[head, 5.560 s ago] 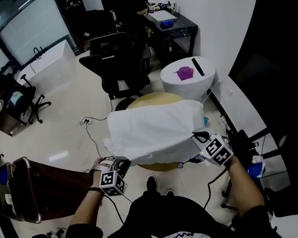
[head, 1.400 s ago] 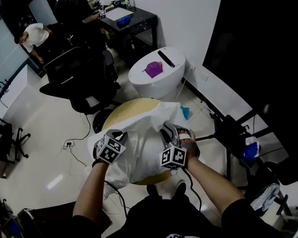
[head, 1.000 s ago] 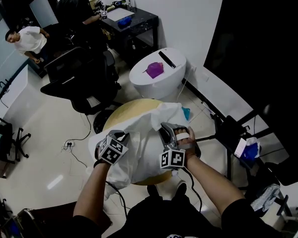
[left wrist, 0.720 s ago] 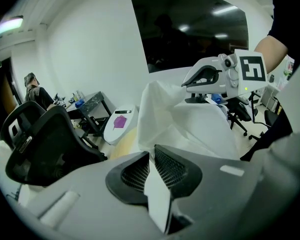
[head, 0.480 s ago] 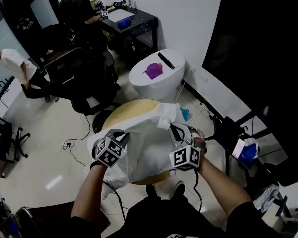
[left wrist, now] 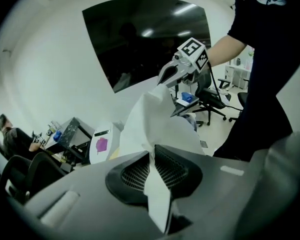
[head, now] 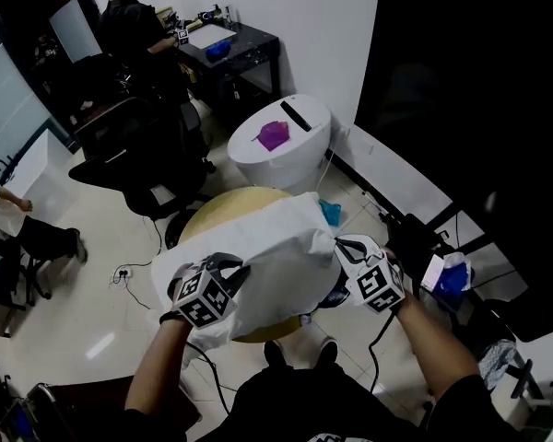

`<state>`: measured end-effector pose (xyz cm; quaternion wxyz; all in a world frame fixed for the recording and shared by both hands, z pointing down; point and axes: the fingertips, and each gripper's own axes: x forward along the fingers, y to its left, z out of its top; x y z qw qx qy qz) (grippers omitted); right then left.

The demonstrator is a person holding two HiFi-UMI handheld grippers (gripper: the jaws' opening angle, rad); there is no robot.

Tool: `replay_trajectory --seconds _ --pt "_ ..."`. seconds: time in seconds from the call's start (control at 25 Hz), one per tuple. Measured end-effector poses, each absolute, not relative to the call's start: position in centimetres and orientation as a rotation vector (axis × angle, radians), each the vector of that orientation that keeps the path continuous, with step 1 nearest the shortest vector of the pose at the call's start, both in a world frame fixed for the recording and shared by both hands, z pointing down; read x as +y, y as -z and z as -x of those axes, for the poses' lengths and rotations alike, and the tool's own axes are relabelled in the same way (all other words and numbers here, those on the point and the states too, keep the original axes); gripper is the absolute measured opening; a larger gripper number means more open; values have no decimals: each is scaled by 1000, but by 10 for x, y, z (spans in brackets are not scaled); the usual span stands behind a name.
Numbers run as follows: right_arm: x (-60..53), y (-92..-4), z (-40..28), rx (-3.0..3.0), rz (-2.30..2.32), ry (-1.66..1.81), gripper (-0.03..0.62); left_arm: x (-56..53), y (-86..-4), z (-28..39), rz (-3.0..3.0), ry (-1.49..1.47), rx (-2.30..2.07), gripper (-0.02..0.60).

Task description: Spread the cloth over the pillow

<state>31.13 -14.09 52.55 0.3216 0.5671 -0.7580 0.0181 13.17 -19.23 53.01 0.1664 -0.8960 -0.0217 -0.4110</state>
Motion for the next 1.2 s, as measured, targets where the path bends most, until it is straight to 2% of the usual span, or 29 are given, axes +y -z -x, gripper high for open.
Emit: replay_trajectory --seconds 0.28,0.84,1.2 --pt "-111 -532 -343 -2047 -1517 -139 10 -114 -537 -163 2513 1178 -232 25" --pt "-49 -478 -373 -2151 -1455 -3 9 -34 -544 -180 2516 1254 -372 23" --pt "-13 -572 -381 -2118 -1333 -209 9 -20 -606 -172 2423 1462 -455 25"
